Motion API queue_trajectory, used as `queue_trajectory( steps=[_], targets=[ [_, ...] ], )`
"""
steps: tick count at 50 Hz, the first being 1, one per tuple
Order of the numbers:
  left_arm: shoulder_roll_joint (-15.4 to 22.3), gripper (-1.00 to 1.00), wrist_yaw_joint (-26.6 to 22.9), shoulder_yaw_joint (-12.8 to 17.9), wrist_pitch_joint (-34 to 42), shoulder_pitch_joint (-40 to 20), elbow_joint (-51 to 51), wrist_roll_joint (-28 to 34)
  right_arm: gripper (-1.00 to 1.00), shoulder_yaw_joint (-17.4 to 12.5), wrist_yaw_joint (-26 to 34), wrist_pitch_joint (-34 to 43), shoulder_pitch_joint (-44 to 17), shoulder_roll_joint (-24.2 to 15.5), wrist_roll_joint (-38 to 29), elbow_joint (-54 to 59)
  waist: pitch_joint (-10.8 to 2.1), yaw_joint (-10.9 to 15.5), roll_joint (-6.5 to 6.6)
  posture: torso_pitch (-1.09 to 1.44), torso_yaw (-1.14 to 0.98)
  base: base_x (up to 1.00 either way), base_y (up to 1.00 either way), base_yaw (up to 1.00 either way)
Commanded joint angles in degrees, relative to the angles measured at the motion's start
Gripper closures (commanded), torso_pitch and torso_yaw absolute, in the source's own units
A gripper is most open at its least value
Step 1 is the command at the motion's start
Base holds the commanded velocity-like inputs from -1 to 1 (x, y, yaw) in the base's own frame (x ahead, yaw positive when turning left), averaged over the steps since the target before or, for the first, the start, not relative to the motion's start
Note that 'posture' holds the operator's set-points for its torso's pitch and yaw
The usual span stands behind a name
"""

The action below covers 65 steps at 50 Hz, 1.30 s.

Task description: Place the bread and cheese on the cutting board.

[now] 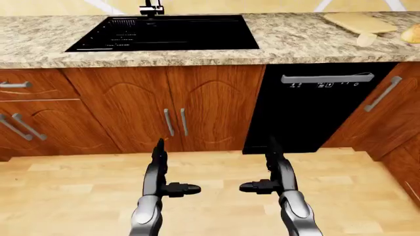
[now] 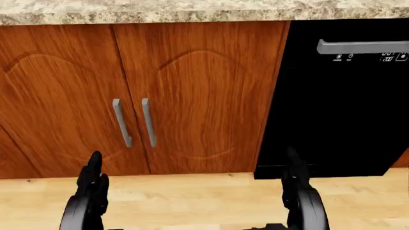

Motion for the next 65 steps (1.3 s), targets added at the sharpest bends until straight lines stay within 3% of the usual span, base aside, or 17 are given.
queue_trajectory(
  steps=[1, 3, 4, 5, 7, 14, 19, 22, 27, 35, 38, 41, 45, 52, 58, 61, 65],
  targets=[
    [0.23, -1.0, -0.12, 0.33, -3.22, -2.25, -4.04, -0.59, -1.0, -0.24, 0.02, -2.86, -1.77, -0.21, 0.49, -4.88, -0.05, -0.12, -0.45, 0.0, 0.0, 0.0, 0.0, 0.0],
    [0.25, -1.0, 0.17, 0.51, -3.02, -2.24, -4.17, -0.67, -1.0, -0.15, -0.04, -2.83, -1.87, -0.21, 0.36, -4.63, -3.55, 0.41, -0.05, 0.0, 0.0, 0.0, 0.0, 0.0],
    [0.19, -1.0, 0.26, 0.57, -2.82, -2.32, -4.32, -0.86, -1.0, -0.15, -0.03, -3.08, -2.03, -0.23, 0.32, -4.19, -2.98, 0.4, -0.08, 0.0, 0.0, 0.0, 0.0, 0.0],
    [0.19, -1.0, 0.24, 0.52, -2.65, -2.38, -4.16, -0.95, -1.0, -0.11, -0.06, -2.82, -1.91, -0.24, 0.25, -4.42, -0.95, 0.36, -0.35, 0.0, 0.0, 0.0, 0.0, 0.0],
    [0.3, -1.0, -0.11, 0.51, -3.0, -2.72, -3.22, -1.12, -1.0, -0.06, -0.17, -2.83, -2.15, -0.29, -0.09, -3.82, -4.0, 0.39, -0.43, 0.0, 0.0, 0.0, 0.0, 0.0],
    [0.34, -1.0, -0.44, 0.93, -2.08, -2.6, -3.87, -2.16, -1.0, -0.37, -0.28, -2.99, -2.39, -0.25, 0.41, -3.52, -4.55, 0.44, -0.26, 0.0, 0.0, 0.0, 0.0, 0.0],
    [1.97, -1.0, 1.18, 3.63, -3.35, -9.11, 3.74, -3.95, -1.0, -1.19, -0.41, 3.32, -4.7, -0.31, 2.17, -5.85, -4.95, 0.49, -0.2, 0.0, 0.0, 0.0, 0.0, 0.0],
    [2.99, -1.0, 3.18, 4.44, 1.5, -11.41, -2.06, -5.26, -1.0, -3.37, -1.63, 7.49, -11.57, -2.22, 3.94, -4.24, -5.45, 0.52, -0.15, 0.0, 0.0, 0.0, 0.0, 0.0],
    [6.32, -1.0, 4.48, 4.65, 12.15, -27.05, -1.95, -5.51, -1.0, -5.87, -4.6, 21.64, -23.58, -5.56, 7.56, -10.09, -5.58, 0.58, -0.25, 0.0, 0.0, 0.0, 0.0, 0.0],
    [14.48, -1.0, 6.33, 7.41, 32.12, -50.57, -5.47, -8.98, -1.0, -7.71, -6.08, 44.84, -55.15, -17.3, 11.08, -10.92, -5.3, 0.49, -0.11, 0.0, 0.0, 0.0, 0.0, 0.0],
    [17.46, -1.0, 7.02, 8.15, 40.9, -60.28, -8.45, -11.3, -1.0, -9.54, -6.45, 53.24, -67.79, -21.15, 13.72, -10.03, -4.56, 0.38, -0.11, 0.0, 0.0, 0.0, 0.0, 0.0],
    [20.67, -1.0, 6.79, 8.39, 45.77, -65.53, -9.52, -11.79, -1.0, -9.62, -5.56, 56.09, -74.41, -25.04, 14.38, -8.16, -3.39, 0.34, -0.16, 0.0, 0.0, 0.0, 0.0, 0.0],
    [25.5, -1.0, 6.57, 12.37, 52.87, -69.67, -13.91, -14.91, -1.0, -10.81, -4.3, 61.2, -80.9, -30.76, 16.34, -9.96, -2.6, 0.43, -0.18, 0.0, 0.0, 0.0, 0.0, 0.0],
    [37.95, -1.0, 5.03, 18.72, 71.56, -74.2, -28.71, -23.73, -1.0, -14.09, -3.34, 72.48, -88.65, -38.39, 21.31, -15.03, -1.26, 0.14, 0.3, 0.0, 0.0, 0.0, 0.0, 0.0],
    [42.24, -1.0, 5.23, 30.79, 72.07, -60.2, -36.95, -32.01, -1.0, -19.48, -3.79, 79.1, -84.4, -42.64, 26.02, -22.71, -0.02, 0.31, 0.82, 0.0, 0.0, 0.0, 0.0, 0.0],
    [45.22, -1.0, 8.2, 31.46, 72.35, -61.36, -35.19, -37.7, -1.0, -21.5, -5.28, 79.24, -81.36, -43.1, 28.56, -25.02, -0.22, 0.36, 0.95, 0.0, 0.0, 0.0, 0.0, 0.0],
    [45.69, -1.0, 12.34, 29.17, 65.96, -55.47, -34.64, -41.18, -1.0, -22.32, -7.26, 80.51, -79.65, -44.83, 32.72, -26.66, -0.24, 0.41, 0.63, 0.0, 0.0, 0.0, 0.0, 0.0]
  ],
)
